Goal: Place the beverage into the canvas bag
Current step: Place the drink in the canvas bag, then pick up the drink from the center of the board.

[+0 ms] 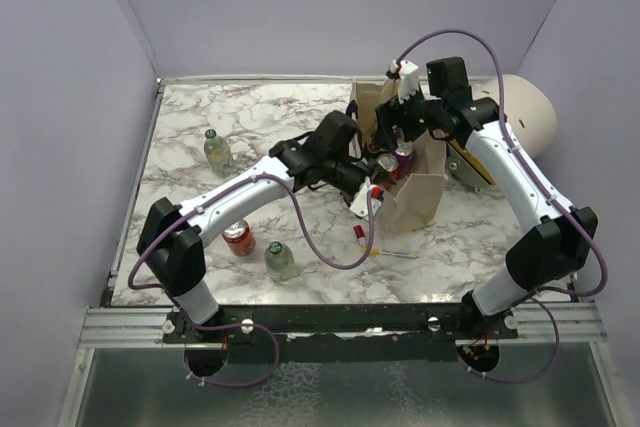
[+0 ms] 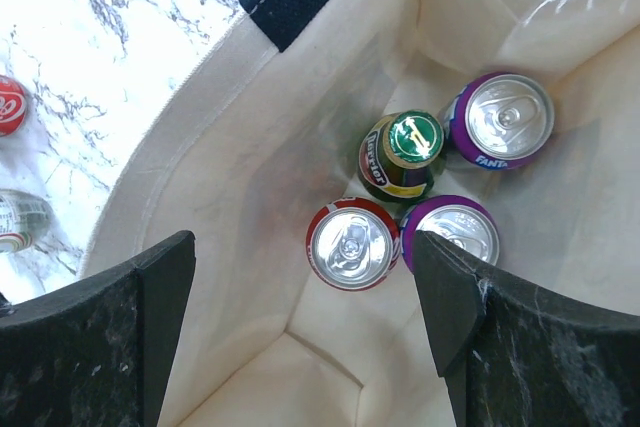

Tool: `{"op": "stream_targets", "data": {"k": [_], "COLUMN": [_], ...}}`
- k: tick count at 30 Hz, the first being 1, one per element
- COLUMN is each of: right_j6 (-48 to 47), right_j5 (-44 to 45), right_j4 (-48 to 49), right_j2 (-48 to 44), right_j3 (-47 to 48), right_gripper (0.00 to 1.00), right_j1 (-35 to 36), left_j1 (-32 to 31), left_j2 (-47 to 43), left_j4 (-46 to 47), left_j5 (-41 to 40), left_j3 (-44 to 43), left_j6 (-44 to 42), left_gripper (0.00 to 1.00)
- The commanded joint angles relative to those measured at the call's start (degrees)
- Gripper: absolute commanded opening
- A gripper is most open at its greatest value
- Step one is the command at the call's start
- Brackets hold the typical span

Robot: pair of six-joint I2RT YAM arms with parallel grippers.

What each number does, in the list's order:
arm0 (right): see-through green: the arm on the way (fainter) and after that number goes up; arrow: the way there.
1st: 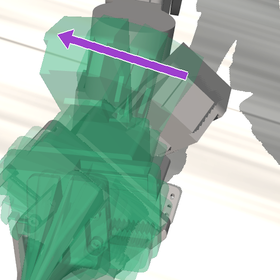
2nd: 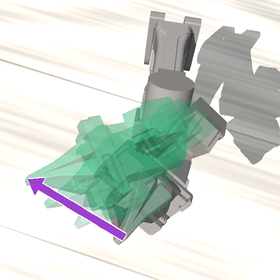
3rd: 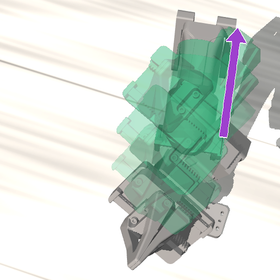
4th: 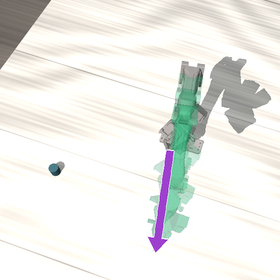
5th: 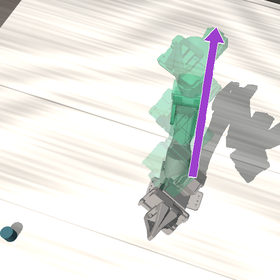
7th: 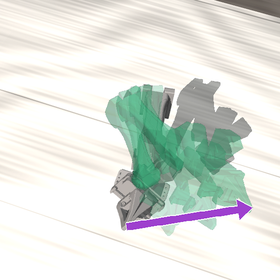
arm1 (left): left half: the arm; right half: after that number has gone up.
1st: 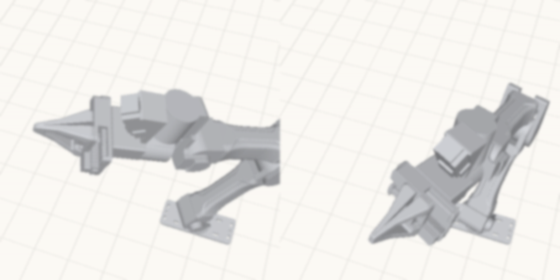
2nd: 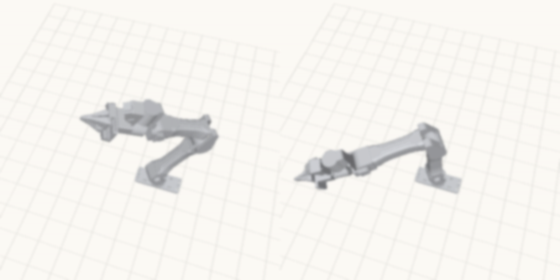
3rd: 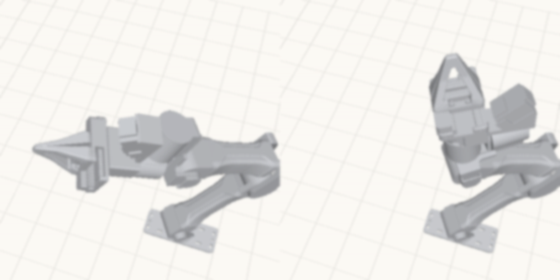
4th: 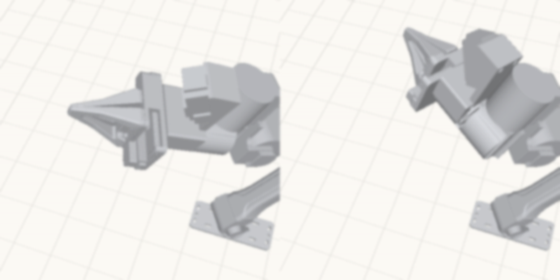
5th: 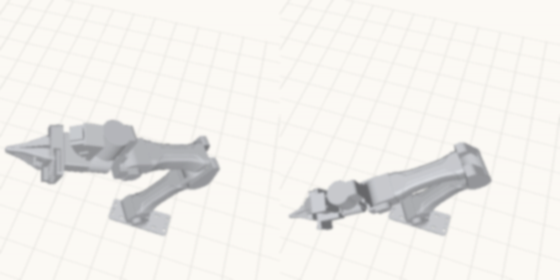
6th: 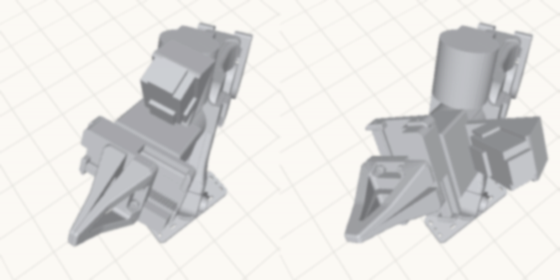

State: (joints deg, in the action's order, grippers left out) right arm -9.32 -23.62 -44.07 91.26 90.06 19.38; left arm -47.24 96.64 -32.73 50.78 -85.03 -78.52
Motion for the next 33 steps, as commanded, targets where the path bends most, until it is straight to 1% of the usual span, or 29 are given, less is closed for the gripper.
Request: {"op": "stream_targets", "data": {"k": [1, 3, 4, 6, 10, 12, 13, 15, 17, 19, 21, 23, 28, 30, 33], "right_j6": [-1.4, -1.9, -2.0, -2.0, -1.0, -0.7, -0.5, -0.3, -0.5, -0.8, -0.8, -0.7, -1.2, -1.2, -1.4], "right_j5": [2.7, 3.3, 3.6, 3.9, 3.6, 3.3, 3.4, 3.6, 3.3, 3.3, 3.7, 3.7, 2.5, 2.4, 2.4], "right_j4": [2.5, 2.9, 3.1, 3.3, 3.5, 3.5, 3.5, 3.7, 3.9, 4.1, 4.3, 4.2, 3.7, 3.6, 3.4], "right_j2": [-4.0, -5.0, -5.5, -6.1, -6.3, -6.0, -6.0, -6.2, -6.6, -7.3, -7.8, -8.2, -9.4, -9.9, -10.6], "right_j3": [1.4, 1.2, 1.4, 2.0, 4.0, 4.9, 5.2, 5.6, 5.6, 5.0, 4.2, 3.5, 1.1, 0.3, -0.4], "right_gripper": [0.88, 0.88, 0.88, 0.88, 0.89, 0.89, 0.89, 0.9, 0.9, 0.9, 0.9, 0.9, 0.9, 0.9, 0.9], "right_j1": [-0.4, -0.4, -0.4, -0.4, -0.4, -0.4, -0.4, -0.4, -0.4, -0.4, -0.4, -0.4, -0.4, -0.4, -0.5], "left_j1": [0.3, 0.3, 0.3, 0.4, 1.3, 2.2, 3.0, 5.5, 8.7, 10.9, 11.6, 11.7, 11.8, 11.8, 11.8], "left_j2": [-8.5, -11.6, -13.2, -16.3, -21.9, -24.2, -25.3, -26.9, -27.9, -28.8, -30.2, -31.7, -34.2, -34.9, -36.5], "left_j4": [14.0, 18.8, 20.4, 21.3, 20.2, 18.0, 16.4, 12.4, 6.9, -0.6, -7.5, -13.5, -26.1, -29.8, -32.3], "left_j5": [-4.7, -7.6, -9.3, -13.2, -26.2, -33.5, -36.1, -38.6, -37.0, -33.3, -29.9, -27.7, -25.7, -25.0, -24.3], "left_j3": [4.2, 6.6, 7.8, 9.9, 12.8, 13.9, 14.0, 13.5, 12.1, 11.1, 11.0, 11.0, 11.5, 12.6, 14.7], "left_j6": [15.0, 20.4, 22.8, 27.2, 37.7, 42.0, 44.2, 48.8, 53.6, 55.5, 56.1, 55.8, 52.1, 50.2, 48.5], "left_gripper": [0.67, 0.8, 0.84, 0.9, 0.94, 0.95, 0.95, 0.95, 0.95, 0.95, 0.95, 0.95, 0.95, 0.95, 0.95]}}
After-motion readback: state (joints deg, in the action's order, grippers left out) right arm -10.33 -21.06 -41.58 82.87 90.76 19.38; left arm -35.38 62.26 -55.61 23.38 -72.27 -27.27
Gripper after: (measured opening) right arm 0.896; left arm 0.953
